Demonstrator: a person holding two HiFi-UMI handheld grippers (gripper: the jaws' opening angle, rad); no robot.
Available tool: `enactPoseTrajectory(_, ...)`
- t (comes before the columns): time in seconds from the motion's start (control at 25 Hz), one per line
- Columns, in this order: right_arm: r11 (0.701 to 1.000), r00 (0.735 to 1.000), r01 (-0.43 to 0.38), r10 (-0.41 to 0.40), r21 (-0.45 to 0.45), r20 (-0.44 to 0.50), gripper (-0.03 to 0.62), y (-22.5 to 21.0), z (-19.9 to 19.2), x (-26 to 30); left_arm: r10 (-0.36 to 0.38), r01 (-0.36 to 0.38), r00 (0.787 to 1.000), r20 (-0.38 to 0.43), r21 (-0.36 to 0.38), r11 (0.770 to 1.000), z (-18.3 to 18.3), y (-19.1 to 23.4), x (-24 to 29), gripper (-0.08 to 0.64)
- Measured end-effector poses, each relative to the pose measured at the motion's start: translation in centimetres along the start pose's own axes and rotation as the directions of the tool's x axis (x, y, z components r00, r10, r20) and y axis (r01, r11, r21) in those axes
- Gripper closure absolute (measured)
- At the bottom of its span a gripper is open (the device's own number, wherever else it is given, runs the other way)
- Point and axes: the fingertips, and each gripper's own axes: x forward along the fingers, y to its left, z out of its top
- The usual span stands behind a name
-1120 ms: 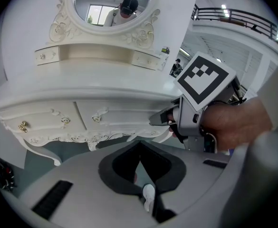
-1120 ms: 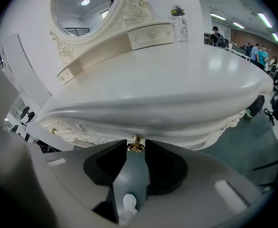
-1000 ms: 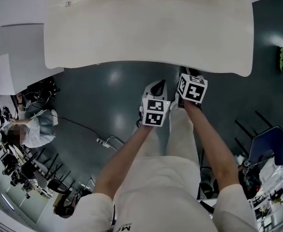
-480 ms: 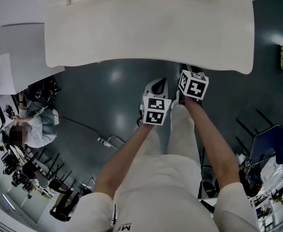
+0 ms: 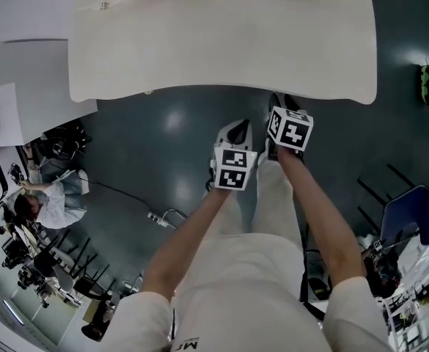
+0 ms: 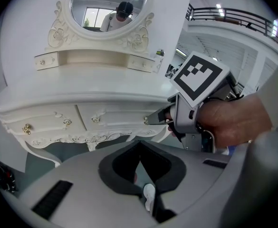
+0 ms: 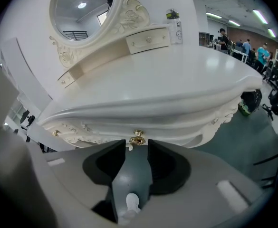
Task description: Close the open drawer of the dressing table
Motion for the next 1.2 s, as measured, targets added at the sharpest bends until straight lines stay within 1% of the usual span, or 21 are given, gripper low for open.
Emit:
enactPoseTrajectory(0.12, 1.0, 1.0, 0.006, -0.006, 0.013, -0.011, 0.466, -0.4, -0.6, -0.6, -0.002, 0.002, 1.0, -0.002, 0.009, 1.0, -0.3, -0.6, -0.2, 0.551)
enactPoseTrajectory(0.28, 1.0, 1.0, 0.016, -0.016, 0.014, 0.007, 0.517, -0.7, -0.6, -1.7, -0.009, 0.009, 1.0, 0.004, 0.015, 1.0, -0.6, -1.4, -0.7, 0.551)
enactPoseTrajectory(0.36, 1.0, 1.0, 0.01, -0.01, 0.007, 0.017, 0.528, -0.6, -0.3, -2.3, -0.011, 0.011, 1.0, 0.009, 0.019, 1.0, -0.6, -1.8, -1.1, 0.551)
enactPoseTrajectory(0.44, 1.0, 1.0, -0.003, 0.003, 0.001, 0.022, 0.558, -0.3, -0.1, -2.9, -0.011, 0.01, 1.0, 0.014, 0.022, 1.0, -0.5, -2.1, -1.4, 0.551)
enactPoseTrajectory(0.68, 0.999, 0.999, -0.028, 0.029, -0.021, 0.042, 0.56, 0.5, 0.4, -4.9, -0.003, 0.002, 1.0, 0.029, 0.025, 1.0, -0.1, -2.3, -2.5, 0.551)
enactPoseTrajectory(0.92, 0.999, 0.998, -0.035, 0.037, -0.029, 0.06, 0.56, 0.1, 0.9, -6.6, 0.01, -0.011, 0.999, 0.044, 0.022, 1.0, 0.2, -2.5, -3.5, 0.551)
enactPoseTrajectory(1.2, 0.997, 0.995, -0.05, 0.054, -0.05, 0.084, 0.56, 0.3, 1.5, -8.9, 0.016, -0.016, 0.998, 0.058, 0.003, 1.0, 1.0, -3.0, -5.3, 0.551)
